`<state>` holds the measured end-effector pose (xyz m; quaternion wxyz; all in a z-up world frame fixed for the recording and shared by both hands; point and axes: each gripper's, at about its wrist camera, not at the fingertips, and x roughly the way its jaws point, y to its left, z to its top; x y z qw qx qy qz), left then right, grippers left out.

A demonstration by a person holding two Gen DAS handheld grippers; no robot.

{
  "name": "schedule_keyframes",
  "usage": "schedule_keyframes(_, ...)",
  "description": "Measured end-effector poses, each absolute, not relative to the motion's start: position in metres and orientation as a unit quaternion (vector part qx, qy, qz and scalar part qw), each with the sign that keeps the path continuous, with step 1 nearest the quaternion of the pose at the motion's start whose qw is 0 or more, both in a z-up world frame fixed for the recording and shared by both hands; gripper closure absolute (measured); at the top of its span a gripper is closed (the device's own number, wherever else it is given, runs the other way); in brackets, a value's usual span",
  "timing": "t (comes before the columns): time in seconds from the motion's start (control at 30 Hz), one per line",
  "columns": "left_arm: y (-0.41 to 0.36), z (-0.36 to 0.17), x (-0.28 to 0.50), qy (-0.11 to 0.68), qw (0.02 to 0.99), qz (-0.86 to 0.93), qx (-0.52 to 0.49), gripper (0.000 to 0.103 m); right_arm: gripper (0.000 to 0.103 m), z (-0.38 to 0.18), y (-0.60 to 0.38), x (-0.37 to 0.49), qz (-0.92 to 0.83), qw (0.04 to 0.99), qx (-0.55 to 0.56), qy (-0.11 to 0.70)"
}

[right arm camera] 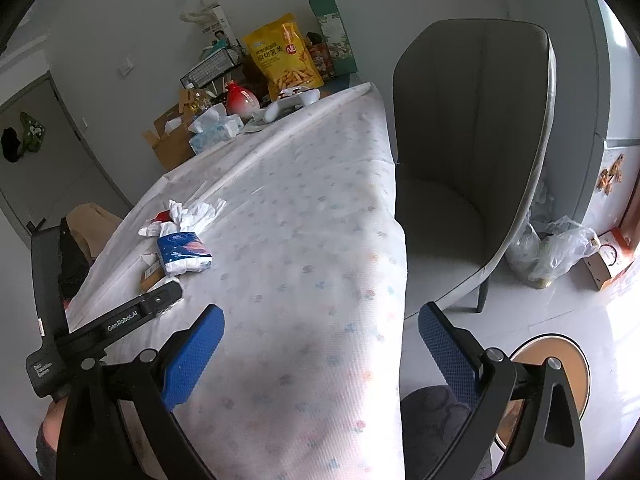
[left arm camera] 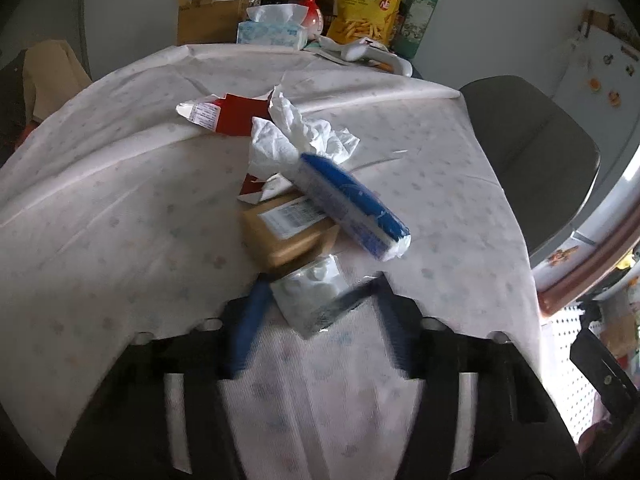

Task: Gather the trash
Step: 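Grasp the small clear plastic wrapper with the left gripper, then grasp the blue tissue pack with the right gripper while the left holds the wrapper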

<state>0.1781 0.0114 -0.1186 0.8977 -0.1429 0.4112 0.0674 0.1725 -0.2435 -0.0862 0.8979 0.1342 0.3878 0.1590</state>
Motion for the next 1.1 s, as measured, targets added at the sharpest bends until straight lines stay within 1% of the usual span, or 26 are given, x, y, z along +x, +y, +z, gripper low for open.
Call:
schedule_keyframes(0.1, 0.019, -0.117, 0.171, 0.405, 0.899, 0.050, -0.159, 0.057, 0.008, -0.082, -0.234, 0.177, 0.169, 0.898, 0.120, 0.388)
schedule_keyframes(0.33, 0.039, -0.094, 0.147, 0.370, 0.911, 0.054, -0.174, 0.057, 0.008, -0.070, -0.188, 0.187, 0.218, 0.892, 0.071, 0.390)
schedule_keyframes(0.5, 0.066, -0.087, 0.135, 0.350, 0.913, 0.084, -0.190, 0.057, 0.017, -0.066, -0.149, 0.196, 0.251, 0.881, 0.033, 0.398)
schedule_keyframes(0.63, 0.089, -0.089, 0.128, 0.346, 0.909, 0.106, -0.208, 0.057, 0.018, -0.061, -0.118, 0.206, 0.271, 0.877, -0.006, 0.397)
schedule_keyframes(0.77, 0.107, -0.088, 0.121, 0.337, 0.907, 0.119, -0.221, 0.056, 0.021, -0.065, -0.093, 0.217, 0.275, 0.873, -0.039, 0.401)
schedule_keyframes(0.87, 0.119, -0.087, 0.116, 0.331, 0.907, 0.125, -0.227, 0.056, 0.032, -0.071, -0.079, 0.227, 0.275, 0.866, -0.061, 0.413)
schedule_keyframes(1.03, 0.132, -0.089, 0.109, 0.328, 0.905, 0.132, -0.238, 0.056, 0.033, -0.072, -0.059, 0.237, 0.280, 0.864, -0.083, 0.410)
schedule_keyframes(1.07, 0.134, -0.090, 0.108, 0.328, 0.904, 0.132, -0.240, 0.056, 0.042, -0.074, -0.056, 0.238, 0.282, 0.862, -0.085, 0.413)
schedule_keyframes(1.1, 0.135, -0.090, 0.108, 0.329, 0.904, 0.132, -0.241, 0.056, 0.057, -0.076, -0.053, 0.238, 0.286, 0.858, -0.086, 0.417)
